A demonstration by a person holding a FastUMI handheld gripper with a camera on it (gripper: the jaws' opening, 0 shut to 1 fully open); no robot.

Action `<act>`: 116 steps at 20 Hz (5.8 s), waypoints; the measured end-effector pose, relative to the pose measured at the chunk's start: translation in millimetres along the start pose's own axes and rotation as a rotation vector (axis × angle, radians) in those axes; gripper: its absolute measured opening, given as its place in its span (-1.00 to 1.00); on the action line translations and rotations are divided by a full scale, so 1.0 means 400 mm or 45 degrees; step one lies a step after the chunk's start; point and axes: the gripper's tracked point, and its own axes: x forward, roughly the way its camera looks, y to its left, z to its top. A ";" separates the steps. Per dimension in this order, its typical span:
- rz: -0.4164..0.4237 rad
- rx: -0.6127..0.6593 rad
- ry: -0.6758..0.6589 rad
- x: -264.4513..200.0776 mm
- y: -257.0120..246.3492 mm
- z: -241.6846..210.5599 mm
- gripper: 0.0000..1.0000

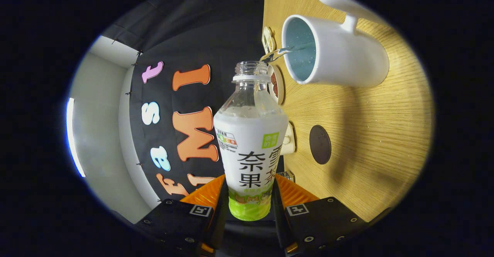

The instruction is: Take the bottle from table, then pour the juice into the cup, finally place the bottle on the coaster

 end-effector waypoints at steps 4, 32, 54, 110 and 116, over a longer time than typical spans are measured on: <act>0.012 0.031 0.004 0.005 0.006 -0.003 0.11; 0.082 0.255 -0.048 0.003 0.022 0.040 0.11; 0.179 0.513 -0.085 0.001 0.065 0.063 0.11; 0.099 -1.800 -0.135 0.212 -0.023 -0.017 0.10; -0.025 -2.155 -0.051 0.284 -0.065 -0.046 0.11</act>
